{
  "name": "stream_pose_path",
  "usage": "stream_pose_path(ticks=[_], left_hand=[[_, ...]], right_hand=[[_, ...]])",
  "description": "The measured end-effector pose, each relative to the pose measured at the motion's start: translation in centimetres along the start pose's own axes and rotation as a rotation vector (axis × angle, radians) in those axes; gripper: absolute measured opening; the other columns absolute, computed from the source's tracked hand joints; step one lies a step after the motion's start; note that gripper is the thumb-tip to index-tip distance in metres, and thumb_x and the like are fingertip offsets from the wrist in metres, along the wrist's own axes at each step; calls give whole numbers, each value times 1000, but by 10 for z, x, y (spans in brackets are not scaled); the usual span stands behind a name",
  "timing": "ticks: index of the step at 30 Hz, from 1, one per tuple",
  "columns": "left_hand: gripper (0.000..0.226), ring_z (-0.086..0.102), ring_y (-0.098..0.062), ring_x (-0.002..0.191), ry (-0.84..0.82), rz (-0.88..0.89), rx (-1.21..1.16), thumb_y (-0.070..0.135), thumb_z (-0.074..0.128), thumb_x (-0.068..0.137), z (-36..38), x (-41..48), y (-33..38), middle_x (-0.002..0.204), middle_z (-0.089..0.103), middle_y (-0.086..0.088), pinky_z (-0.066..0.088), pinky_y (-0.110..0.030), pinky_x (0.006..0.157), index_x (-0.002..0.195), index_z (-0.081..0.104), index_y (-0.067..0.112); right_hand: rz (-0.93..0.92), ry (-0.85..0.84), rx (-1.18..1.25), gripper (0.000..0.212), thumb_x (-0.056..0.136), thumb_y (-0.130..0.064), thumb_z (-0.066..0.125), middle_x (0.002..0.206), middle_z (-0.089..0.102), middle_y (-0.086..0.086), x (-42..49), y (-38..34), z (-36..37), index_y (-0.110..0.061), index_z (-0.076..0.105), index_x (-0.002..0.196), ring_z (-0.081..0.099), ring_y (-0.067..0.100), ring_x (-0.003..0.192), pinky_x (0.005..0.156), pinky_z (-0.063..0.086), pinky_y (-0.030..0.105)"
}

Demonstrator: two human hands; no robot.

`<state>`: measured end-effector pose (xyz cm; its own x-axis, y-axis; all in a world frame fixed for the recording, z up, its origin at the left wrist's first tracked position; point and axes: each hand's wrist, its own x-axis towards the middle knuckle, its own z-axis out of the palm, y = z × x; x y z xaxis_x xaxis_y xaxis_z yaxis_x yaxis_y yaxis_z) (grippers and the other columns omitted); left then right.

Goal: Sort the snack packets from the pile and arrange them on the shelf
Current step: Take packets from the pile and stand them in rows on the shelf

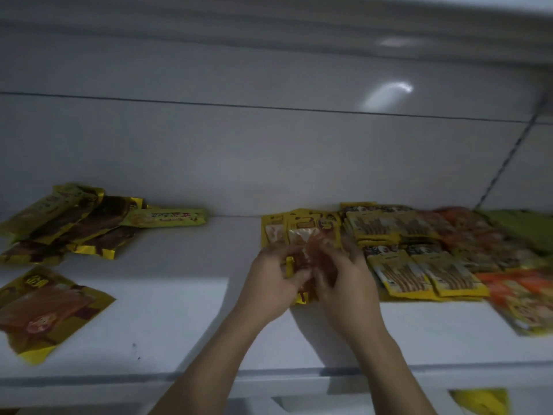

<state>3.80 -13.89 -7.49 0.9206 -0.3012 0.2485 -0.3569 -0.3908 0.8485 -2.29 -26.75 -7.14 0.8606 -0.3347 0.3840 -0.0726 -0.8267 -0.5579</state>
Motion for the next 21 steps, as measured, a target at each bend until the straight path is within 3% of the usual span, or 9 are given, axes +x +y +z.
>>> stream_pose_path(ticks=[3, 6, 8, 11, 14, 18, 21], left_hand=[[40, 61, -23, 99, -122, 111, 244, 33, 65, 88, 21, -6, 1, 110, 65, -2, 49, -29, 80, 128, 61, 34], [43, 52, -26, 110, -143, 182, 551, 47, 43, 86, 29, -11, -4, 116, 61, 0, 46, -40, 85, 127, 57, 43], [42, 49, -25, 112, -113, 214, 650, 47, 36, 87, 30, -14, -4, 121, 58, 3, 42, -42, 88, 123, 58, 43], [41, 48, -20, 116, -145, 231, 656, 45, 30, 97, 31, -16, -3, 127, 58, 10, 31, -39, 92, 127, 57, 41], [40, 45, -13, 121, -141, 186, 598, 46, 31, 98, 29, -16, -4, 130, 58, 17, 24, -35, 91, 128, 57, 41], [33, 41, -11, 124, -197, 231, 661, 40, 38, 101, 31, -18, -5, 135, 54, 19, 24, -36, 93, 129, 57, 41], [36, 37, -11, 127, -235, 241, 670, 32, 37, 103, 30, -17, -5, 140, 50, 20, 24, -36, 94, 134, 54, 41]], right_hand=[[-33, 105, -190, 39, 88, -13, 54, 142, 49, 18, -17, 16, 2, -20, 67, 124, 52, 40, 116, 95, 48, 44], [-55, 118, -323, 40, 82, -20, 47, 130, 59, 22, -28, 28, 8, -17, 73, 112, 54, 44, 117, 95, 49, 52], [-82, 77, -360, 39, 82, -23, 48, 123, 65, 15, -34, 29, 10, -18, 73, 111, 60, 37, 113, 91, 51, 48], [-54, -18, -375, 47, 87, -33, 37, 116, 71, 6, -38, 30, 9, -18, 74, 111, 67, 26, 107, 90, 54, 43], [-27, -9, -348, 49, 85, -31, 37, 113, 72, 8, -40, 33, 8, -11, 76, 106, 68, 26, 106, 94, 53, 39], [-42, 15, -306, 50, 87, -33, 38, 120, 69, 11, -42, 30, 4, -10, 75, 110, 64, 27, 115, 104, 33, 36], [-80, -4, -300, 49, 86, -38, 40, 123, 68, 10, -43, 30, 2, -14, 75, 111, 62, 28, 119, 107, 38, 38]])
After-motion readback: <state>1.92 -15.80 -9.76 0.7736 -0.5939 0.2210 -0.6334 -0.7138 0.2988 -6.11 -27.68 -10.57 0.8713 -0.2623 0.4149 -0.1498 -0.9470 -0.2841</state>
